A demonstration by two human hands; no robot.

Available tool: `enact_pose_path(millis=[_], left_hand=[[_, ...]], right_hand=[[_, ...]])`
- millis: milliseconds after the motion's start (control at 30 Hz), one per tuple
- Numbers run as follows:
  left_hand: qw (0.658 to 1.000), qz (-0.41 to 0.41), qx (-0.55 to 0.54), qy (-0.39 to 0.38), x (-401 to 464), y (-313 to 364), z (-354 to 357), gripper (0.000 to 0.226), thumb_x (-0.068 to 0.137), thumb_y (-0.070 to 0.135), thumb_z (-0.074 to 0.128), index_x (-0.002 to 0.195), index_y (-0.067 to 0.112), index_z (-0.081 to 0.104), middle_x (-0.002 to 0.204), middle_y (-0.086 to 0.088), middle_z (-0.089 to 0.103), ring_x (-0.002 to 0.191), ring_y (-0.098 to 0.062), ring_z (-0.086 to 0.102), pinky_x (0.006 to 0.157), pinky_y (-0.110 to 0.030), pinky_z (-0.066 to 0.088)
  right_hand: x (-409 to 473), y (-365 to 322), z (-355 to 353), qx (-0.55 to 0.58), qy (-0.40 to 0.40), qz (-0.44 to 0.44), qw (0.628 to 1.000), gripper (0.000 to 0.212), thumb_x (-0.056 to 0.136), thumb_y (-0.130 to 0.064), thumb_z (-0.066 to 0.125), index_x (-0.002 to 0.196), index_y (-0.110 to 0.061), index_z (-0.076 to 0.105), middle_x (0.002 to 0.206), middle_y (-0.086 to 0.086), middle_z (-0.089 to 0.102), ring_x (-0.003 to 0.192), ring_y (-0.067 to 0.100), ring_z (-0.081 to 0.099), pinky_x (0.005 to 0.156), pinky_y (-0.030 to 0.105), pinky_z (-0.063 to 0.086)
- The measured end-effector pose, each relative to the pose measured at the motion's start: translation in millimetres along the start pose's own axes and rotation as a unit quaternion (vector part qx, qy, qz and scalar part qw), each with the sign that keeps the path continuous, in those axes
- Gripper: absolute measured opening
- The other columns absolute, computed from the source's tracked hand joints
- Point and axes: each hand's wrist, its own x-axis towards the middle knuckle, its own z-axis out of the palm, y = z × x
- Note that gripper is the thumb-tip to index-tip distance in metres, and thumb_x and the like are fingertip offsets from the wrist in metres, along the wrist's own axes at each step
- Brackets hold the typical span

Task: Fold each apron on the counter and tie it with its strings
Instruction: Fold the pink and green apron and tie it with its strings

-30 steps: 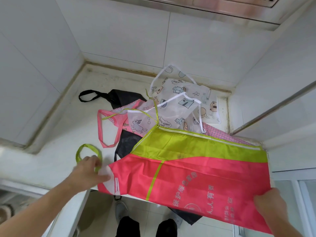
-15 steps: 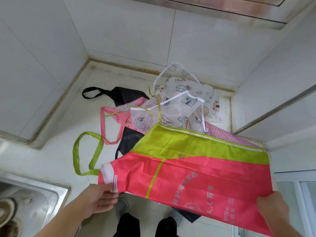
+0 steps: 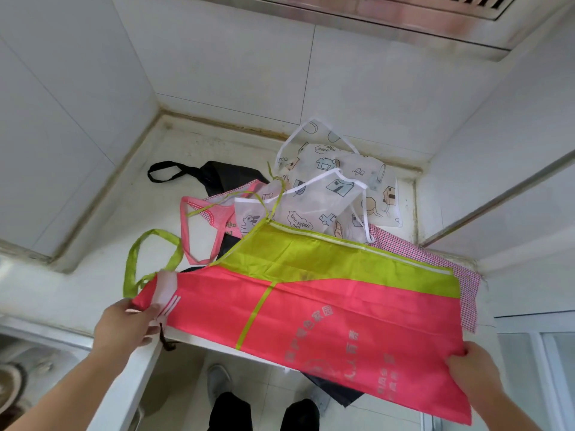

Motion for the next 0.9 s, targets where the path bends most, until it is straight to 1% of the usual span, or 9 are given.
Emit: enact_pose_path(millis=[100, 200, 300, 367, 500, 567, 667, 800, 900], left_hand=[[0.996, -0.032, 0.084, 0.021, 10, -8, -9, 0.034, 0.088, 0.021, 0.081, 0.103, -0.005, 0.065, 0.079, -0.023, 0.073, 0.069, -0.039, 0.074, 0.067, -0.049, 0.062], [0.975, -0.021, 0.210, 0.069, 12, -8, -9, 0.088, 0.086, 0.031, 0.083, 0.141, -0.016, 0.034, 0.116, -0.034, 0.063, 0.108, -0.051, 0.064, 0.090, -0.056, 0.053], [0.977, 0.083, 0.194, 0.033, -1, 11, 6, 0.047, 0.088, 0.023, 0.078, 0.120, 0.000, 0.051, 0.108, -0.022, 0.064, 0.101, -0.044, 0.063, 0.083, -0.045, 0.046], [0.965, 0.153, 0.210, -0.038, -1, 20, 23, 0.028, 0.087, 0.021, 0.077, 0.108, 0.012, 0.060, 0.102, -0.010, 0.067, 0.092, -0.031, 0.063, 0.081, -0.038, 0.045], [0.945, 0.215, 0.173, -0.175, 0, 38, 62, 0.034, 0.089, 0.012, 0.077, 0.116, 0.026, 0.062, 0.113, 0.006, 0.066, 0.093, -0.003, 0.063, 0.080, -0.011, 0.043], [0.933, 0.214, 0.169, -0.236, 3, 40, 78, 0.044, 0.091, 0.011, 0.075, 0.128, 0.027, 0.059, 0.122, 0.005, 0.063, 0.098, -0.001, 0.061, 0.084, -0.012, 0.044], [0.924, 0.218, 0.197, -0.245, 11, 38, 85, 0.058, 0.091, 0.018, 0.076, 0.144, 0.022, 0.054, 0.133, 0.000, 0.056, 0.103, -0.008, 0.063, 0.095, -0.026, 0.049], [0.921, 0.225, 0.218, -0.230, 20, 34, 81, 0.060, 0.090, 0.023, 0.073, 0.147, 0.024, 0.052, 0.139, 0.001, 0.050, 0.098, -0.002, 0.066, 0.096, -0.029, 0.052], [0.926, 0.216, 0.235, -0.201, 22, 39, 76, 0.059, 0.089, 0.023, 0.073, 0.144, 0.021, 0.052, 0.135, -0.001, 0.050, 0.097, -0.008, 0.063, 0.092, -0.028, 0.048]], right_hand=[[-3, -9, 2, -0.044, -0.021, -0.002, 0.999, 0.021, 0.081, -0.001, 0.064, 0.102, 0.000, 0.062, 0.085, 0.018, 0.066, 0.082, 0.040, 0.064, 0.083, 0.049, 0.056], [-14, -33, 0, -0.092, 0.055, -0.023, 0.994, 0.047, 0.068, 0.002, 0.073, 0.106, 0.005, 0.046, 0.105, 0.031, 0.057, 0.096, 0.050, 0.061, 0.083, 0.054, 0.053], [-18, -76, -1, -0.135, 0.119, -0.186, 0.966, 0.057, 0.059, 0.008, 0.074, 0.113, 0.008, 0.054, 0.109, 0.032, 0.056, 0.099, 0.052, 0.057, 0.086, 0.058, 0.051], [-13, -114, 1, -0.088, 0.068, -0.268, 0.957, 0.062, 0.069, 0.013, 0.068, 0.130, 0.004, 0.057, 0.125, 0.025, 0.057, 0.117, 0.048, 0.055, 0.102, 0.055, 0.047], [-6, -185, 4, -0.060, -0.038, -0.387, 0.919, 0.073, 0.088, 0.001, 0.071, 0.154, -0.015, 0.045, 0.157, 0.004, 0.045, 0.146, 0.029, 0.039, 0.122, 0.041, 0.030], [-3, -214, 10, -0.095, -0.083, -0.422, 0.898, 0.077, 0.092, -0.011, 0.073, 0.159, -0.023, 0.037, 0.163, -0.002, 0.038, 0.151, 0.026, 0.033, 0.125, 0.043, 0.027], [-6, -246, 17, -0.183, -0.122, -0.423, 0.879, 0.078, 0.092, -0.029, 0.075, 0.159, -0.025, 0.035, 0.160, 0.000, 0.045, 0.146, 0.027, 0.041, 0.120, 0.049, 0.035], [-14, -266, 18, -0.217, -0.109, -0.374, 0.895, 0.047, 0.095, -0.040, 0.070, 0.134, -0.021, 0.053, 0.118, 0.005, 0.067, 0.106, 0.028, 0.064, 0.092, 0.043, 0.054], [-23, -269, 17, -0.253, -0.093, -0.405, 0.874, 0.033, 0.099, -0.033, 0.066, 0.131, -0.026, 0.062, 0.116, 0.006, 0.070, 0.109, 0.031, 0.067, 0.093, 0.045, 0.055]])
